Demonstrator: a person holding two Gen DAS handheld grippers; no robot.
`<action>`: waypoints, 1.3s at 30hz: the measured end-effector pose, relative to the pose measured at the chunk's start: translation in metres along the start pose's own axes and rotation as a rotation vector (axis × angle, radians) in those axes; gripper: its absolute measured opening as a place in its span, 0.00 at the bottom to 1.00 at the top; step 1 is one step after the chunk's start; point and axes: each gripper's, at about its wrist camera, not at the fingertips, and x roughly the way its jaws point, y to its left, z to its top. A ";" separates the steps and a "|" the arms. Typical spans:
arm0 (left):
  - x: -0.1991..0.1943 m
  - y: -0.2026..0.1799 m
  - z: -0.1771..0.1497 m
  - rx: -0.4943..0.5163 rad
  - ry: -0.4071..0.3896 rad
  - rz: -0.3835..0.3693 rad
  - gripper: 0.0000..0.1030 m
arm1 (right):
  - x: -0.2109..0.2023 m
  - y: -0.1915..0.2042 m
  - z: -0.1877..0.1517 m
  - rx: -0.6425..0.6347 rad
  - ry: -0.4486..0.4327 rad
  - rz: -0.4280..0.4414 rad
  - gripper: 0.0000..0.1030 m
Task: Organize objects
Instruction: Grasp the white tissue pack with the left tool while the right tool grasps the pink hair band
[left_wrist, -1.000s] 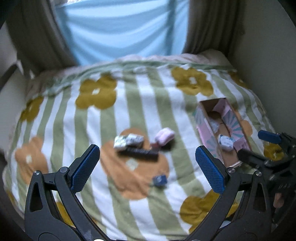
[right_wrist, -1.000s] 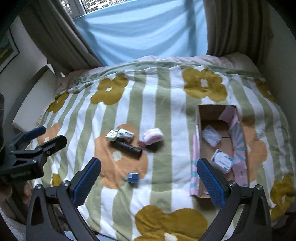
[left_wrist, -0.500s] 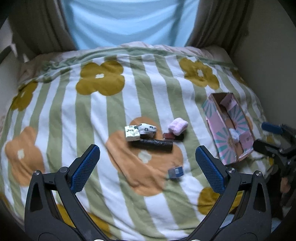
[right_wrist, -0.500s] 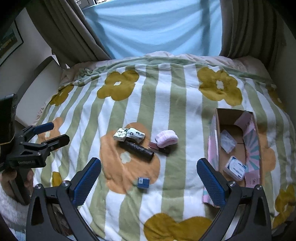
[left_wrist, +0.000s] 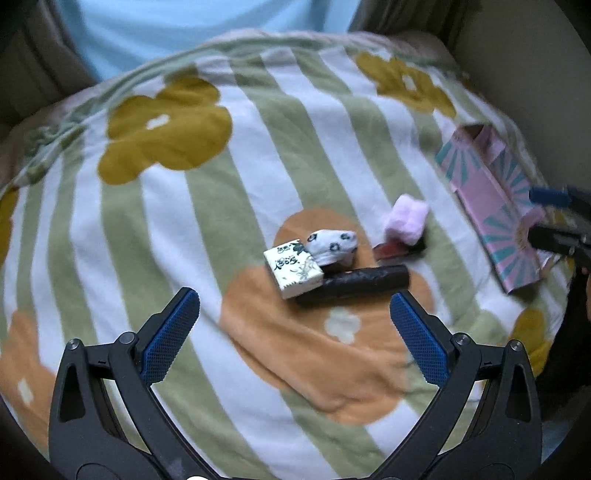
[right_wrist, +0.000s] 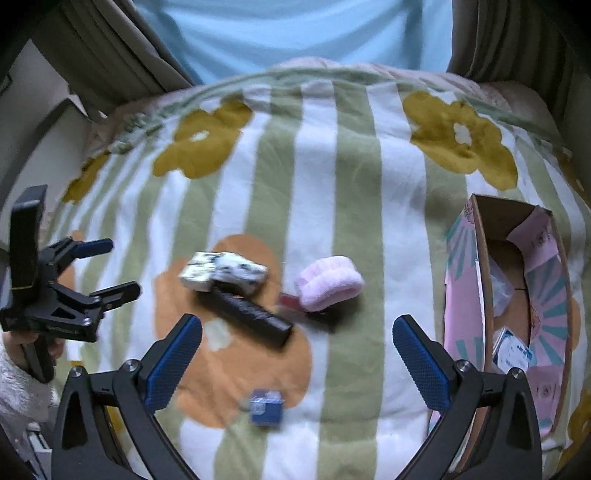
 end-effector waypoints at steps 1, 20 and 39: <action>0.009 0.001 0.001 0.009 0.007 -0.004 1.00 | 0.011 -0.004 0.002 0.005 0.018 -0.015 1.00; 0.141 0.016 0.006 0.055 0.132 -0.095 0.96 | 0.141 -0.050 0.019 0.086 0.224 0.061 1.00; 0.143 0.009 0.008 0.081 0.118 -0.130 0.65 | 0.141 -0.056 0.012 0.132 0.231 0.062 0.54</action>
